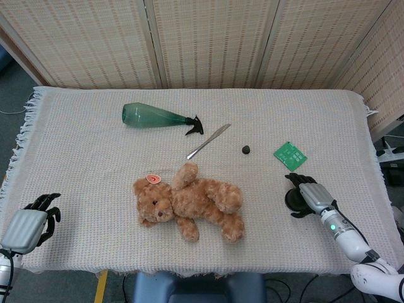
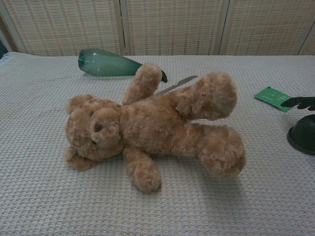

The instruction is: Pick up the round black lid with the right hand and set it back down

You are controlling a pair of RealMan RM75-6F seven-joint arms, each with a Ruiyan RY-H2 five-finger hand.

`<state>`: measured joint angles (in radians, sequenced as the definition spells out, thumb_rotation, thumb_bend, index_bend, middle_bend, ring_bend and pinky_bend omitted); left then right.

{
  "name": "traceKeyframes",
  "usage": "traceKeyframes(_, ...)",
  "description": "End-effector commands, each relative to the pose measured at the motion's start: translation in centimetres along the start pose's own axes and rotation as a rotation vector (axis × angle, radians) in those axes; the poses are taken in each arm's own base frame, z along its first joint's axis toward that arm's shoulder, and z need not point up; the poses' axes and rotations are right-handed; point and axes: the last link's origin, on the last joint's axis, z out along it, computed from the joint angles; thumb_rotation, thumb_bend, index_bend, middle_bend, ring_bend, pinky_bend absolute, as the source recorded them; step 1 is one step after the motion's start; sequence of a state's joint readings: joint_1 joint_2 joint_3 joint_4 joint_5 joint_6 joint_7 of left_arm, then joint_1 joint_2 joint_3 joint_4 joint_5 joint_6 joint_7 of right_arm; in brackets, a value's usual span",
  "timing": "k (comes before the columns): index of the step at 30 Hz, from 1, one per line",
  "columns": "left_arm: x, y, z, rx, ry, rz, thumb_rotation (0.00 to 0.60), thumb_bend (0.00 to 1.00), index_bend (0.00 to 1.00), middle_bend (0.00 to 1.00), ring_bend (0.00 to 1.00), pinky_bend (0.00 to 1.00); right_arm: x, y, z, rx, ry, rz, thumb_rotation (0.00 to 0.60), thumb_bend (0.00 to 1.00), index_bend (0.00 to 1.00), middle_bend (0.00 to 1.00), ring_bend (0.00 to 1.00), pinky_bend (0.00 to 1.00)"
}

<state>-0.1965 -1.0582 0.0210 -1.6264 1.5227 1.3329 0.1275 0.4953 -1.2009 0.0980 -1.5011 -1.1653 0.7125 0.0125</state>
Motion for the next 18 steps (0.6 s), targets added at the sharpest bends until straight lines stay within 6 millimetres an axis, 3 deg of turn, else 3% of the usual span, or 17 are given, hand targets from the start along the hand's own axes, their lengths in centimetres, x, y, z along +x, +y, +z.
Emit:
traceKeyframes(1,0.1,0.0,0.0,0.000,0.003,-0.002,0.600,0.76,0.57,0.17,0.17,0.43,-0.3,-0.2,0.1,-0.003,-0.022,-0.010,0.600,0.07,0.00,0.00,0.00,0.05)
traceKeyframes(11,0.0,-0.1,0.0,0.001,0.000,0.000,0.600,0.76,0.57,0.17,0.17,0.43,-0.6,-0.3,0.7,-0.033,0.007,-0.051,0.600,0.07,0.00,0.01,0.02,0.06)
traceKeyframes(18,0.2,-0.2,0.0,0.008,0.005,-0.005,0.600,0.76,0.57,0.17,0.17,0.43,-1.2,-0.4,1.5,-0.047,-0.008,-0.063,0.600,0.07,0.02,0.08,0.08,0.12)
